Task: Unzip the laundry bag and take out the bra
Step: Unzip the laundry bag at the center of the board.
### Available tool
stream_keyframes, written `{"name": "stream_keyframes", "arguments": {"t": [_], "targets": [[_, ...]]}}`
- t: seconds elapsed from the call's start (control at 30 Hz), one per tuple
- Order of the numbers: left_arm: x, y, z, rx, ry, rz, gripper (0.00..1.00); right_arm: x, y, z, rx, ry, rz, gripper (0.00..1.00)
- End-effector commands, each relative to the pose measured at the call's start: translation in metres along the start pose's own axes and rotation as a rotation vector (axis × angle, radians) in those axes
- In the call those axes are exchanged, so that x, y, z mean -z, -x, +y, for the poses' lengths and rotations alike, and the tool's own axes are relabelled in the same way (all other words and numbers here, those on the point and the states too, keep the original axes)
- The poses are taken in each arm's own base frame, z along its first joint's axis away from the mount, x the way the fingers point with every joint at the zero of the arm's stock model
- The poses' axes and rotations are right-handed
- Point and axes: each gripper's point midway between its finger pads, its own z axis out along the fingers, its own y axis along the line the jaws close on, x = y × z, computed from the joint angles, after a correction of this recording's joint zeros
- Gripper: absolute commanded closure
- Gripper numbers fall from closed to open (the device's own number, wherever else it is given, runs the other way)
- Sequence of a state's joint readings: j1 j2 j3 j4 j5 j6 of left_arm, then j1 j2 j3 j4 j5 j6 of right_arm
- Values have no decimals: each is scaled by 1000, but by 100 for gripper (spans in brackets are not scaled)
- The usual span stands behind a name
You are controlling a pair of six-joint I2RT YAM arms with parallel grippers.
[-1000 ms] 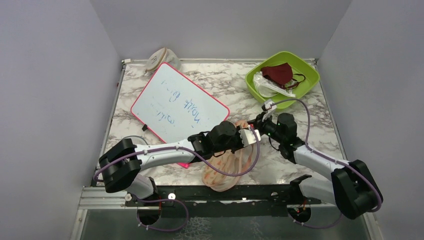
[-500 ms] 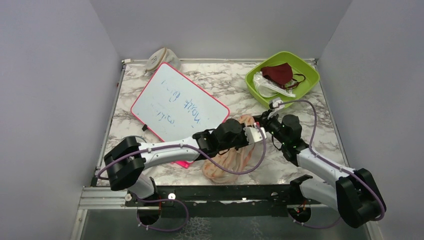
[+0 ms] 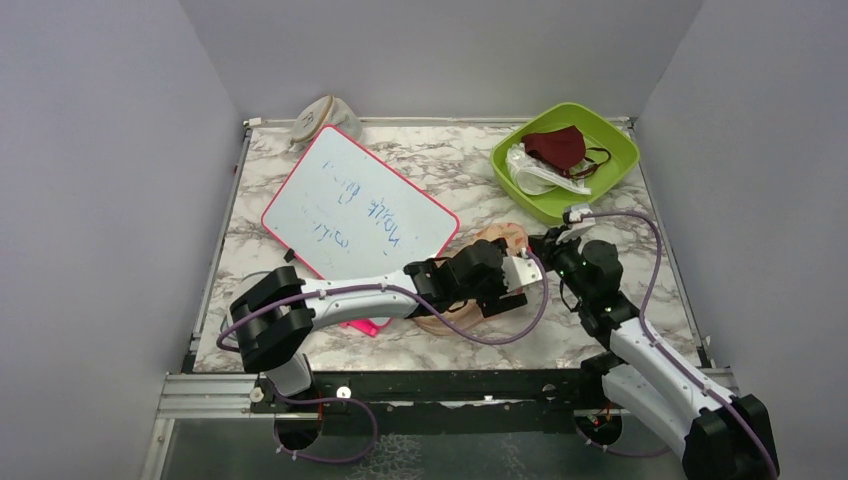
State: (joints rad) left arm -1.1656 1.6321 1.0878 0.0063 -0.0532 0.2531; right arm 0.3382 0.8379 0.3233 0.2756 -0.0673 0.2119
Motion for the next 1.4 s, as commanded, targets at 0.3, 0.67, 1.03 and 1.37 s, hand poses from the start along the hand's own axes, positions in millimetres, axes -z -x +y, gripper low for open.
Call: {"name": "stream_keyframes", "arguments": {"t": [0.3, 0.67, 1.03, 1.37], "targets": [[-28, 52, 29, 361, 191, -167, 16, 12, -5, 14, 9, 86, 32, 99], [-49, 45, 49, 308, 307, -118, 69, 15, -1, 15, 15, 87, 27, 99], [8, 66, 49, 129, 253, -242, 100, 7, -15, 17, 6, 115, 37, 99], [40, 71, 33, 21, 155, -331, 100, 1, -16, 10, 41, 90, 14, 99]]}}
